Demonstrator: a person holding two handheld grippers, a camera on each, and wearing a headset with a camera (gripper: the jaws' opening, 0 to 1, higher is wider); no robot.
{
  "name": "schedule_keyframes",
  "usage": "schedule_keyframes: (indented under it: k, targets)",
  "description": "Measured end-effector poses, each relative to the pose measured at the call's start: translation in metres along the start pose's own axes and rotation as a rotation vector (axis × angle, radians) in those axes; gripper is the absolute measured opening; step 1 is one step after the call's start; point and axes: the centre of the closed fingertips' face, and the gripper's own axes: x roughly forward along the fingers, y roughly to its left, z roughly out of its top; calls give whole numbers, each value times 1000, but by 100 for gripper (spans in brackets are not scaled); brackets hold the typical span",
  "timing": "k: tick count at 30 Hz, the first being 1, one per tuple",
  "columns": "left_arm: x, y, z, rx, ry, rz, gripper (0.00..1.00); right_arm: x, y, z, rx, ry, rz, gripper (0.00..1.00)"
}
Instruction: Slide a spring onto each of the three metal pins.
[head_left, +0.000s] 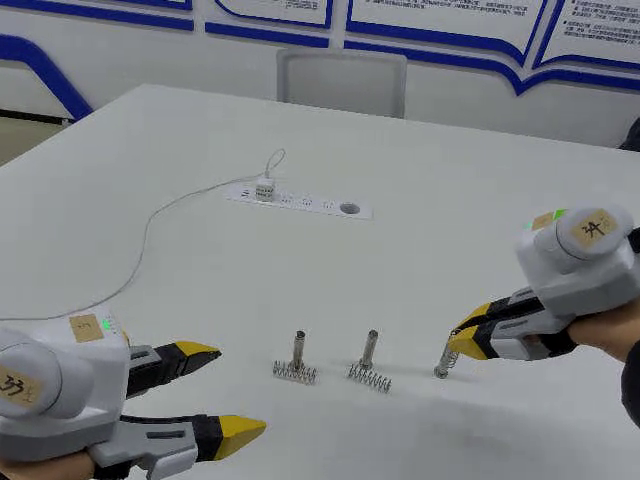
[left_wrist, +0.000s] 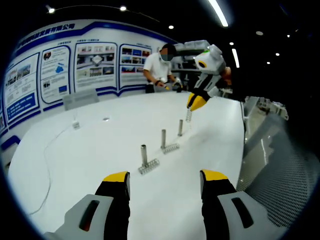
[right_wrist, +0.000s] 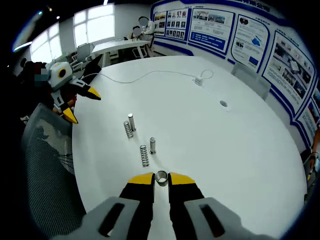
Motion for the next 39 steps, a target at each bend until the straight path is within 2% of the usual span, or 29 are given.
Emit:
schedule_keyframes:
  k: [6,12,18,22,27,39]
  targets:
    - [-1,0,-1,0,6,-4,58,-9,-18,6,21,-17,-48,12]
    - [0,-1,1,4,5,-8,58,-3,-24,9,32,-27,-73,12]
    - [0,1,-4,-4,10,-1,58,9,-27,-2,77,-17,-66,12]
    - [0,2,-5,-7,13,3,57,13,-23,-5,80,-4,-52,12]
    - [0,2,-6,-9,17,4,57,16,-27,-5,78,-6,-55,12]
    - [1,3,-9,-15,21,10,57,37,-26,-23,105,16,-45,12]
